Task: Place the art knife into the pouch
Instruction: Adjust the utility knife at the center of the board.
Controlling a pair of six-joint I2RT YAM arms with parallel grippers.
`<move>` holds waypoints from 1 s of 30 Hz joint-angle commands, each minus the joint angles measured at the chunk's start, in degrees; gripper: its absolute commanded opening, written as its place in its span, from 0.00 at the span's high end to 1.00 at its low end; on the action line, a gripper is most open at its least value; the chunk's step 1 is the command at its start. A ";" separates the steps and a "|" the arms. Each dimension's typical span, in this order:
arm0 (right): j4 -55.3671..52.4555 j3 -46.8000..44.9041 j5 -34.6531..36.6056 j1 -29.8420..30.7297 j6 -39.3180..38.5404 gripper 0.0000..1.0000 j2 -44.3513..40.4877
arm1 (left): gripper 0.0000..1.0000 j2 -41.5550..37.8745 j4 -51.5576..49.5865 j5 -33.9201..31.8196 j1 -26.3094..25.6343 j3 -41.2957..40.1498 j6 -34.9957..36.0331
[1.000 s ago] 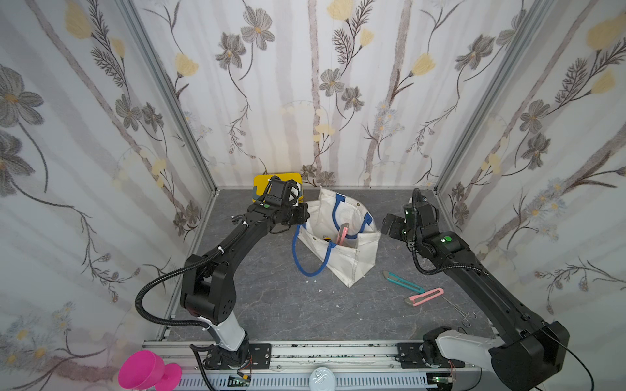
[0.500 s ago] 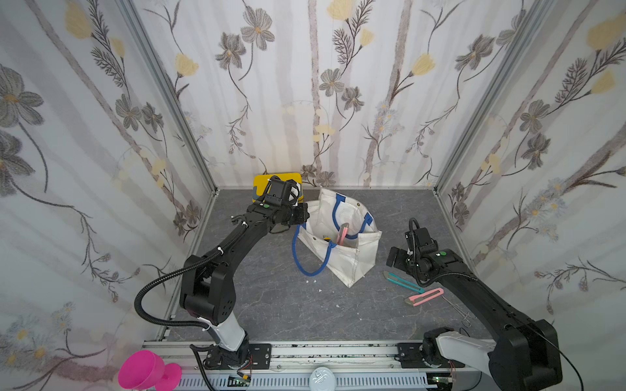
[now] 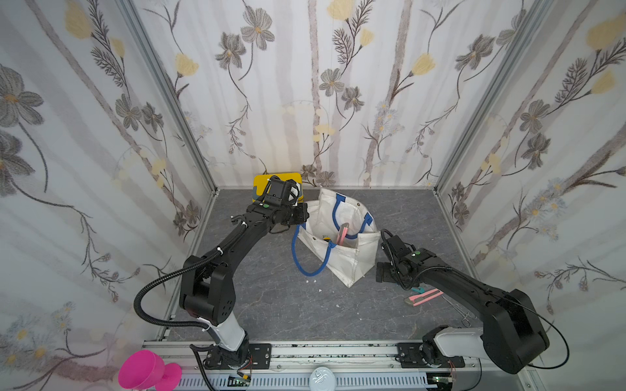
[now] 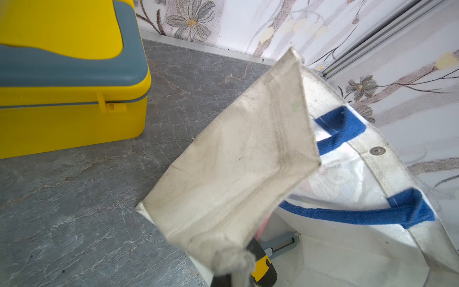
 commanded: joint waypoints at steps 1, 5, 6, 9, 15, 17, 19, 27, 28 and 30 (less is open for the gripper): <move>-2.69 -0.83 4.21 0.19 4.47 0.00 -2.83 | 1.00 -0.44 1.04 -0.03 0.07 -0.12 -0.03; -3.73 -4.90 5.32 0.07 11.32 0.01 -8.37 | 1.00 -0.27 1.02 0.62 0.07 -0.03 -0.20; -3.36 -5.94 5.16 -0.16 12.18 0.00 -9.27 | 1.00 -0.35 1.04 0.74 0.07 -0.03 -0.20; -3.32 -8.12 4.99 -1.29 15.28 0.00 -11.17 | 1.00 -0.77 1.21 0.83 0.07 -0.08 -0.28; 0.47 -11.76 0.43 -6.23 16.98 0.00 -14.27 | 1.00 -0.98 1.30 1.31 0.07 -0.15 -0.37; 1.39 -13.21 -1.11 -8.74 16.76 0.01 -15.84 | 1.00 -1.17 1.39 1.26 0.07 -0.21 -0.37; 1.44 -13.99 -1.79 -10.51 16.66 0.01 -17.38 | 1.00 -1.24 1.39 1.07 0.07 -0.21 -0.38; 3.15 -18.07 -6.31 -17.12 15.54 0.06 -21.30 | 1.00 -0.97 1.48 1.15 0.07 -0.29 -0.37; 3.33 -18.40 -6.63 -17.56 15.41 0.08 -21.17 | 1.00 -0.94 1.48 1.22 0.07 -0.29 -0.37; 3.80 -18.82 -6.70 -17.88 15.10 0.13 -21.04 | 1.00 -0.75 1.48 1.30 0.07 -0.26 -0.48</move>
